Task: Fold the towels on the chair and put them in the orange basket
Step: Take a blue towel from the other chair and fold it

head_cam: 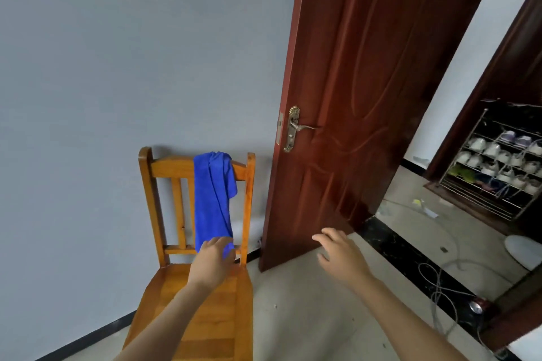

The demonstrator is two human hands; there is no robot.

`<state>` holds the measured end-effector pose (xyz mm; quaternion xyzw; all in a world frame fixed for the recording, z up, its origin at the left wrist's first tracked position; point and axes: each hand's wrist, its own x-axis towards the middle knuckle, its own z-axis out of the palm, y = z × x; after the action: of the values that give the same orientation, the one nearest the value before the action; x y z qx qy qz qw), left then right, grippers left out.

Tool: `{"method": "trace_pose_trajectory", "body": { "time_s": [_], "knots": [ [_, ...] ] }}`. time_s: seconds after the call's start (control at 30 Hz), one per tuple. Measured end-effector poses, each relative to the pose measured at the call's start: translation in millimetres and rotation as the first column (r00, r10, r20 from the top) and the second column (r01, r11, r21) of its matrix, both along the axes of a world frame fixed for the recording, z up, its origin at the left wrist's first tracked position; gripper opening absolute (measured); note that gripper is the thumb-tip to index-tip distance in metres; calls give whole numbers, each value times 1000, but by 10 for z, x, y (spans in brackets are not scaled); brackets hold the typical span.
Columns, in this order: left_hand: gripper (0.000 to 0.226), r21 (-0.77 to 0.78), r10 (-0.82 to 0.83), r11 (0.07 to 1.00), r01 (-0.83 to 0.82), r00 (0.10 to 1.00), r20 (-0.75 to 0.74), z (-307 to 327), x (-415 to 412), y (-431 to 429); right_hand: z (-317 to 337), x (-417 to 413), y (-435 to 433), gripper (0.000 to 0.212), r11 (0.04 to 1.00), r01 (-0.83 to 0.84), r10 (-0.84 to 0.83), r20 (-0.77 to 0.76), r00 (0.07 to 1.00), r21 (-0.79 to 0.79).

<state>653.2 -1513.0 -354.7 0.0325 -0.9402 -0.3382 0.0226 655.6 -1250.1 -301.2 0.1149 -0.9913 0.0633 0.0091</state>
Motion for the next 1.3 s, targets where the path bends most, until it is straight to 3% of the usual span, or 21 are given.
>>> {"method": "trace_pose_trajectory", "body": {
  "time_s": [0.27,0.47,0.57,0.7,0.8,1.03,1.13,1.3],
  "knots": [
    [36,-9,282,959,-284,957,-64,-60,-717,-353,-51,-1122,-306,44,958,-288,288,-17,958,-15],
    [35,107,486,873,-476,867,-109,-97,-1648,-429,-47,-2181,-438,46,892,-452,450,53,891,26],
    [34,145,533,845,-514,829,-169,-72,-2083,-356,17,-2659,-504,46,870,-493,493,48,869,-12],
    [37,79,608,791,-606,766,-210,-4,-2530,-274,84,-3146,-666,46,840,-537,538,-5,843,-84],
    [44,58,668,741,-669,725,-166,3,-2707,-241,102,-3373,-883,46,794,-599,601,-17,799,-106],
    [46,198,756,651,-733,650,-78,151,-2852,-152,-5,-3626,-1420,38,680,-712,728,46,684,-177],
    [44,233,805,577,-783,593,-3,203,-2800,-104,-110,-3703,-1504,35,690,-685,716,86,693,-234],
    [33,327,858,467,-822,511,58,194,-2603,-22,-240,-3756,-1554,35,678,-720,726,-22,688,-147]
  ]
}}
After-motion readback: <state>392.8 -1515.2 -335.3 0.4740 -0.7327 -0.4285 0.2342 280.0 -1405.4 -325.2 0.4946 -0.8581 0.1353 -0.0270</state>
